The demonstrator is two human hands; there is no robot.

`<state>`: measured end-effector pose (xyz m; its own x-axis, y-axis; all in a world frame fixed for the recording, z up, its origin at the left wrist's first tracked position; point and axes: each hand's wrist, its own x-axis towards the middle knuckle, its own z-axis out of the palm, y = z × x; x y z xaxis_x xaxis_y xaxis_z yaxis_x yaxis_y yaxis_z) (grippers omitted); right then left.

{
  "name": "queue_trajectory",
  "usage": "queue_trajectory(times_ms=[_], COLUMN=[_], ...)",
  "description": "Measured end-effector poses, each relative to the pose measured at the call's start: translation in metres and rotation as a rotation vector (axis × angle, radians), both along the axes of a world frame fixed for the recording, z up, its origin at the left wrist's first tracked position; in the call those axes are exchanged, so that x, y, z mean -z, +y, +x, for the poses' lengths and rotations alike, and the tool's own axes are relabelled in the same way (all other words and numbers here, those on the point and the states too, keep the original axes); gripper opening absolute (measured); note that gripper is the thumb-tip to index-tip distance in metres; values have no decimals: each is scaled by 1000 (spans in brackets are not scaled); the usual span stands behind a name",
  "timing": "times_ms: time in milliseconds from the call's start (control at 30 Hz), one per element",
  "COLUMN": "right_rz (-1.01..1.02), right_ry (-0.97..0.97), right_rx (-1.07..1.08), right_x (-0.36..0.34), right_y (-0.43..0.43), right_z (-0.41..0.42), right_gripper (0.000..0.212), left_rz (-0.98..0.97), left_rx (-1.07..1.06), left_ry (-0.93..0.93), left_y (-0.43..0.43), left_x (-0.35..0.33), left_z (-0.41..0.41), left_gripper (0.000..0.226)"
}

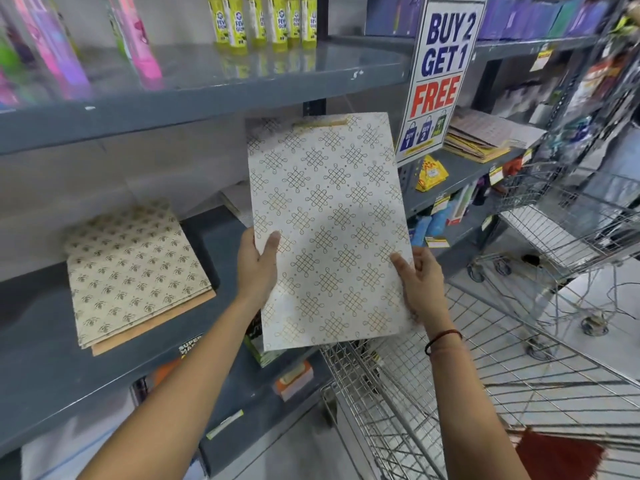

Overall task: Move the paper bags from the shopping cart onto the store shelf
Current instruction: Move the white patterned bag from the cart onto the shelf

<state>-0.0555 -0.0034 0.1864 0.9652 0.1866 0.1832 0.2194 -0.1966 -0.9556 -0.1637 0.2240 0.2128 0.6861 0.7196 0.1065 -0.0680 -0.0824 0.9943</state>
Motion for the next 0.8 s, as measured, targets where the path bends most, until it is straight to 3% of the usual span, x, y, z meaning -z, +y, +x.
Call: queue_trajectory(times_ms=[200, 533, 800], right_rz=[-143, -155, -15], right_ry=[1, 71, 222], right_rx=[9, -74, -272], right_x=[29, 47, 45], right_y=[16, 18, 16], right_z=[6, 21, 48], right_gripper=[18, 18, 8], left_rz=[133, -18, -119], left_rx=[-135, -134, -216], left_ry=[127, 99, 116], left_y=[2, 17, 44], left_x=[16, 46, 52], left_z=[8, 16, 45], left_gripper=[39, 36, 39])
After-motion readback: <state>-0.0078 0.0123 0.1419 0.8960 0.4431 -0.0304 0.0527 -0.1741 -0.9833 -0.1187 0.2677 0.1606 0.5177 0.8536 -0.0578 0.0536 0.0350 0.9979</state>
